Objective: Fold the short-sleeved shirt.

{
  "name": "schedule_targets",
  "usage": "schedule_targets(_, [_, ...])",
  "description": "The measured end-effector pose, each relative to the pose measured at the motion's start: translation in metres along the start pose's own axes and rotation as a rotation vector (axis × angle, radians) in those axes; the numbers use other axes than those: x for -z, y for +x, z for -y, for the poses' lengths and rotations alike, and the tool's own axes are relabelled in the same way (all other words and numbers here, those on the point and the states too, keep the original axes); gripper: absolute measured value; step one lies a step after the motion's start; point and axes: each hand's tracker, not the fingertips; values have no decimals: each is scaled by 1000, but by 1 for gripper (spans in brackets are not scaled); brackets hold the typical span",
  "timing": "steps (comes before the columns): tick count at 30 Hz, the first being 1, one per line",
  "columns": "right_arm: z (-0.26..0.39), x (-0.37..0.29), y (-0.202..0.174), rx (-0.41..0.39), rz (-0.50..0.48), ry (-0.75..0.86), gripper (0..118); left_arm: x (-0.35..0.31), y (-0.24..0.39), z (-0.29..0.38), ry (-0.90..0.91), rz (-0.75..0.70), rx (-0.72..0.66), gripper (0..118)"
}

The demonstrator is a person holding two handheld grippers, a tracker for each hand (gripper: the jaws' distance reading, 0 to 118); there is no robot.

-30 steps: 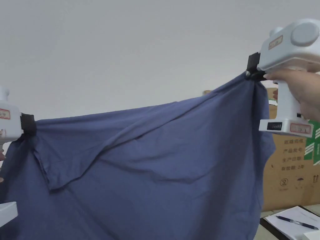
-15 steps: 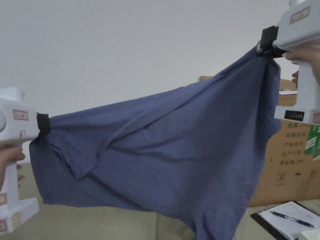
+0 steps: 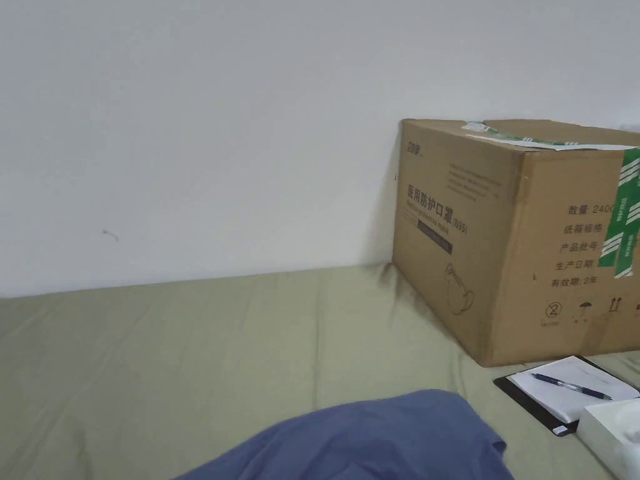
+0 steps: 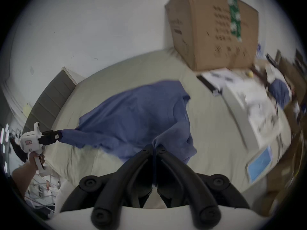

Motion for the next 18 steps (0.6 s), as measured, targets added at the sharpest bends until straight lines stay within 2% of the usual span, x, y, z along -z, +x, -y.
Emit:
schedule_targets(3, [36, -31, 15, 59, 25, 39, 2, -32, 5, 24, 2, 3, 48, 3])
schedule_targets(7, [55, -77, 17, 113, 51, 174, 2, -73, -1, 41, 73, -9, -45, 3])
schedule_targets(10, [57, -89, 16, 123, 71, 199, 2, -85, -3, 47, 69, 9, -69, 3])
schedule_targets(14, [46, -58, 12, 73, 114, 98, 2, -59, -5, 56, -41, -58, -66, 3])
schedule_targets(16, [40, -19, 12, 97, 136, 21, 2, -36, -10, 58, -89, -73, -110, 3])
schedule_targets(18, [39, 15, 13, 139, 201, -36, 3, -21, -12, 62, -111, -121, -118, 4])
